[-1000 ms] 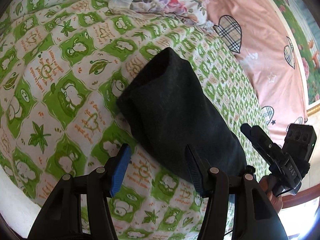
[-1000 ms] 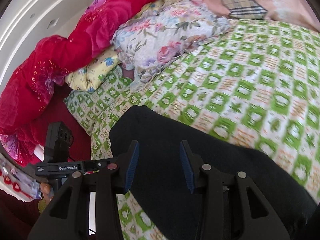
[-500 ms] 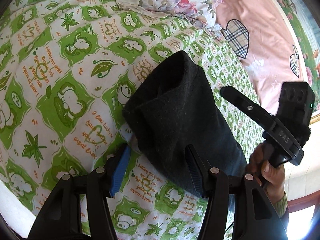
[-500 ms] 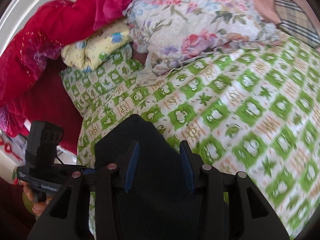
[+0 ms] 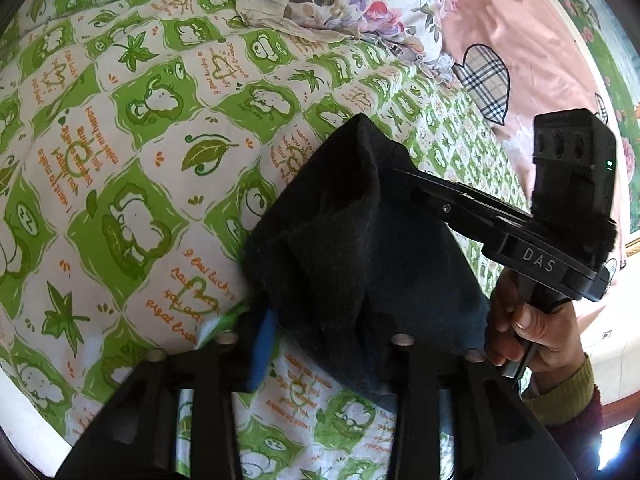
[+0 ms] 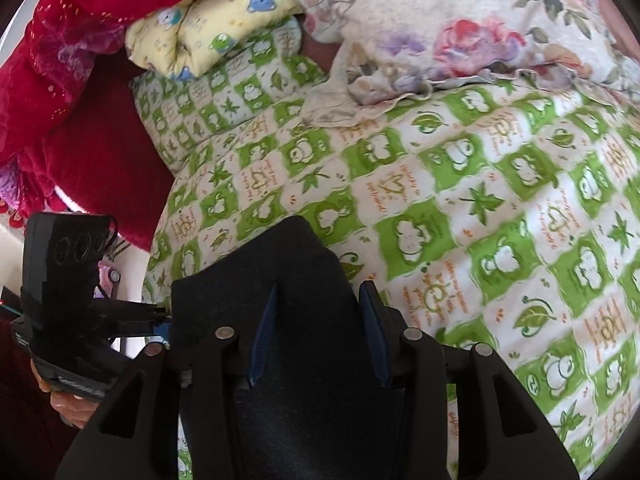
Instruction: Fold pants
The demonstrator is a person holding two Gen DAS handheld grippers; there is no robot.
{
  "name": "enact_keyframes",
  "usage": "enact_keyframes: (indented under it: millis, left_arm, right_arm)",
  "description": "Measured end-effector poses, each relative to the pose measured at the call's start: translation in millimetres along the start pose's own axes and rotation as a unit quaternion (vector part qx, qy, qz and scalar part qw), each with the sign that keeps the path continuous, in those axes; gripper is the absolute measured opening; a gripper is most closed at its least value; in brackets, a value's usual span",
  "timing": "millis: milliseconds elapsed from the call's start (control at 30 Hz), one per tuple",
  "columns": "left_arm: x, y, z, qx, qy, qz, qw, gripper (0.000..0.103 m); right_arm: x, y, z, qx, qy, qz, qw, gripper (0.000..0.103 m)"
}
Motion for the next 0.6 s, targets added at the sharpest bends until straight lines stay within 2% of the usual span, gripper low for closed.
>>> enact_keyframes:
  millis: [133,333,600]
  left_arm:
    - [0.8,3.7,-3.7,-0.001,0.004,0.005,1.0,0.025]
    - [-1.0,37.4,-23.8,0.001,0.03,0.053,0.9981,0.02]
    - [-8.4,106.7,-52.8,-0.05,0.05,0.13,0.989,0.019]
  right_arm:
    - [-3.2,-4.1,-11.6,0.004,0.019,0.0,1.0,0.021]
    - [-10.0,-10.4,-49.0,0.012,0.071,0.02,0.997,0.019]
    - [-31.5,-10.3,-130.0,0.027,0.172,0.067,0.983,0.017]
Point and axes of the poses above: each gripper's, at about its wrist camera, not at the fingertips, and z roughly the way its jaws point, y to its right, x to its top, the point moved 5 cm from there along z, roughly the way its jaws point, and after that the axes turned 2 degrees about -x, right-handed, at the moved point
